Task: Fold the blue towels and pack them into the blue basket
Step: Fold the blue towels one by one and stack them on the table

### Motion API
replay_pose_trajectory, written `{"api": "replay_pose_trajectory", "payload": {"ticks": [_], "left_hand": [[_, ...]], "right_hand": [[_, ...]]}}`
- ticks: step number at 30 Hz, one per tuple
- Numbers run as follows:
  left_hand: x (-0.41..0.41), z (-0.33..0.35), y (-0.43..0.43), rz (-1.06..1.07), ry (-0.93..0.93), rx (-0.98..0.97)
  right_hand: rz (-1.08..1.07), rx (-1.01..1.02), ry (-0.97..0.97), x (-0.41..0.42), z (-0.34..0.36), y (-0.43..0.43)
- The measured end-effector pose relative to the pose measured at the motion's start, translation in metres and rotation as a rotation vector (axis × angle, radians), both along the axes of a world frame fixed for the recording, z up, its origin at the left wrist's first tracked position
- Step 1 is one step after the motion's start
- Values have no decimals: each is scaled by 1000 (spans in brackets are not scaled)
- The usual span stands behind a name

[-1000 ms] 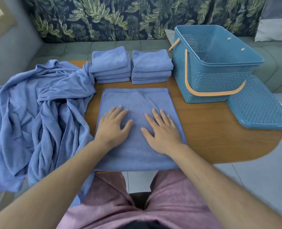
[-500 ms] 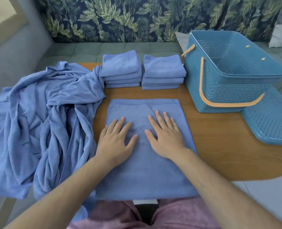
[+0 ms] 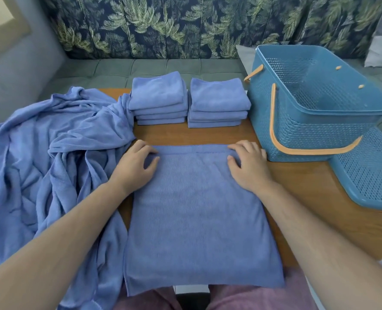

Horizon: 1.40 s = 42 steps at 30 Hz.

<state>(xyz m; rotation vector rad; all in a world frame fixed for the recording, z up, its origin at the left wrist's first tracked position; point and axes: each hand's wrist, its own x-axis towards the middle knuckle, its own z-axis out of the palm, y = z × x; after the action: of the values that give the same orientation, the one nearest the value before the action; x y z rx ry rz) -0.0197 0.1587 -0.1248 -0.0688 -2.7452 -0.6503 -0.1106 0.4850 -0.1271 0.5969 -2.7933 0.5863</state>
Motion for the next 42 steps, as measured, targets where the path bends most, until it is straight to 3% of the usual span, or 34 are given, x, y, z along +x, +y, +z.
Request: {"api": "replay_pose_trajectory", "payload": {"ticks": [6, 11, 25, 38, 42], "left_hand": [[-3, 4, -9, -78, 22, 68], [-1, 4, -26, -122, -1, -21], [1, 6, -18, -65, 169, -96], [-5, 1, -15, 20, 42, -16], [-4, 6, -6, 58, -1, -41]], "right_hand": [[14, -118, 81, -2, -3, 5], [146, -238, 38, -5, -3, 6], [19, -347, 41, -3, 2, 5], [-29, -145, -26, -6, -1, -2], [-69, 32, -4, -4, 4, -7]]}}
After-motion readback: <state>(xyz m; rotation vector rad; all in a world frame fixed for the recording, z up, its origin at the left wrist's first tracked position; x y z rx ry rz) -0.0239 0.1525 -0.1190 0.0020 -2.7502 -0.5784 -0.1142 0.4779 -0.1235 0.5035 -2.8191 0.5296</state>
